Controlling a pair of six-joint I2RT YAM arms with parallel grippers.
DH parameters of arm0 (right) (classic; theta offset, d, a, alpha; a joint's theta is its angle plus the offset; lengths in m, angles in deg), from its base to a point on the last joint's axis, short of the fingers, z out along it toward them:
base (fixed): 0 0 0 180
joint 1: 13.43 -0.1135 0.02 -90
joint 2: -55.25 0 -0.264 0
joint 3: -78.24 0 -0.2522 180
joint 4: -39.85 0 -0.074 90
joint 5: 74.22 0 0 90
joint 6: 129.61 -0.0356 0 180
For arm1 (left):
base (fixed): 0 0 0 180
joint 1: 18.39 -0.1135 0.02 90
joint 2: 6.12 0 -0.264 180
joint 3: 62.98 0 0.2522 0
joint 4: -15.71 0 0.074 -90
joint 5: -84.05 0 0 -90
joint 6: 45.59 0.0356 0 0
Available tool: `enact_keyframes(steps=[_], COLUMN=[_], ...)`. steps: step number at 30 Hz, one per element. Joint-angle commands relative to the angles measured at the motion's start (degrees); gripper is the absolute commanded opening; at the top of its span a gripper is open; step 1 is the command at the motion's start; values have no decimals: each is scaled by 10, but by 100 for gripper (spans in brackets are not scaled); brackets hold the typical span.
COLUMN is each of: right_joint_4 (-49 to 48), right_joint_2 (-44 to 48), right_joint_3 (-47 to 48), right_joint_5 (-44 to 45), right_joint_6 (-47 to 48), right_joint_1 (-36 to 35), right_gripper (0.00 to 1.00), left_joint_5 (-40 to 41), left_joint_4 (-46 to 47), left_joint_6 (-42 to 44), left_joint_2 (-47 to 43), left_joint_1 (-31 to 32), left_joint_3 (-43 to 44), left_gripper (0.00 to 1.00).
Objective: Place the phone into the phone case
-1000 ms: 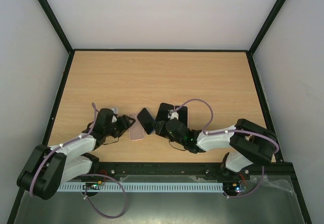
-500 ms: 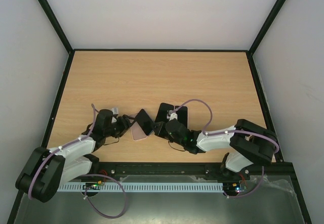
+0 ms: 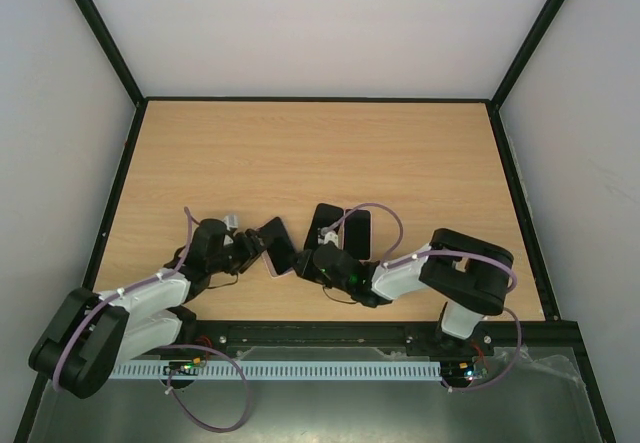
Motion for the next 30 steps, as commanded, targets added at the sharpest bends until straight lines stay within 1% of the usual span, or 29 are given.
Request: enact_keyframes(steps=[1,5,12,15,17,21,25,30], right_joint_4=[-15,-32,-33,-33,-28,-19,-26,-36], right_joint_2=[-25,-45,-62,-64,-58,-54,-65,-66], right_joint_3=[23,27,34,33,30,33,41,41], right_joint_5=[-1,-13,-23,-33,-38,-60,-89,-100], right_joint_6=[-10,-16,-3,7,13,20,22,24], right_joint_1=[-9,-10,-10,-10,-10,-10,-10,-10], right_gripper=[15,14,12,9,8,8,8,8], left_joint_5=[-2,-4,3,7,14,55,83,104], left_joint_4=[24,32,34,29,12,-48,-85,-133], left_joint_6=[-12,-19,-19,-14,-8,19,45,74], left_joint_2=[1,3,7,9,6,-14,-33,-55], left_joint_1=[6,9,12,12,12,6,-9,-29], left_joint_3=[-6,-8,-10,-9,-5,15,28,41], left_gripper=[65,65,64,63,63,62,62,62])
